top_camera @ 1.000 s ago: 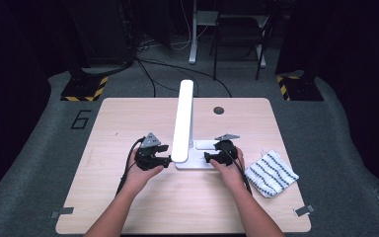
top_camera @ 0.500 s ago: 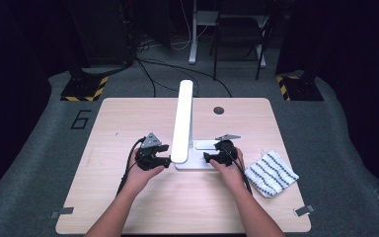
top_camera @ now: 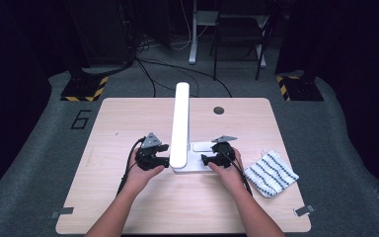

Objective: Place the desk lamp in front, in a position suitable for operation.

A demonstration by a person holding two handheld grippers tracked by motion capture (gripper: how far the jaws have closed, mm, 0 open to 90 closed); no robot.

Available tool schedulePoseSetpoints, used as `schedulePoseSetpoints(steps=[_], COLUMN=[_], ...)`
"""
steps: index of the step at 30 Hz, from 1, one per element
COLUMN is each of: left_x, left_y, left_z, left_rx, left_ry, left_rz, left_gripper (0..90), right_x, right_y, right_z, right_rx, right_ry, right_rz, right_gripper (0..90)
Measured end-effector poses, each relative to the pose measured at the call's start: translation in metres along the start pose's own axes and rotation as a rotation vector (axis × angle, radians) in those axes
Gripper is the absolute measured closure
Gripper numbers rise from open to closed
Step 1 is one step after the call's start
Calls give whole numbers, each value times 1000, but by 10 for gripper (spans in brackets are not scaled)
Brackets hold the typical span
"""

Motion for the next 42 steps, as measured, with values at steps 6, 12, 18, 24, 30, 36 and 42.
schedulePoseSetpoints(steps=[6, 12, 18, 24, 30, 36, 42], left_x=[-1, -2, -2, -2, -4, -7, -10], left_y=[0, 0, 1, 1, 0, -3, -8], left_z=[2, 5, 6, 7, 10, 9, 8], left_rx=[-1, -11, -7, -12, -15, -14, -13], left_ry=[-4, -9, -10, -7, 4, -7, -7], left_rz=[2, -5, -3, -5, -11, -9, -3], left_gripper=[419, 420, 421, 421, 419, 418, 414], right_x=[1, 3, 4, 6, 6, 7, 8], right_y=[1, 3, 3, 4, 4, 5, 5], right_z=[7, 13, 15, 20, 24, 28, 32], right_rx=[-19, -40, -54, -64, -80, -87, -99], right_ry=[43, 40, 77, 67, 95, 101, 109], right_rz=[-3, 3, -17, -9, -20, -19, -24], right_gripper=[225, 226, 226, 226, 226, 227, 226])
Point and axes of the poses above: each handheld gripper's, and its own axes: y roughly backward along the jaws, x roughly out of its underside, z roughly to its left, the point moved 7 cm from there along -y, roughly forward along the jaws, and after that the axes turned 5 degrees about y, right-handed, at the moved point
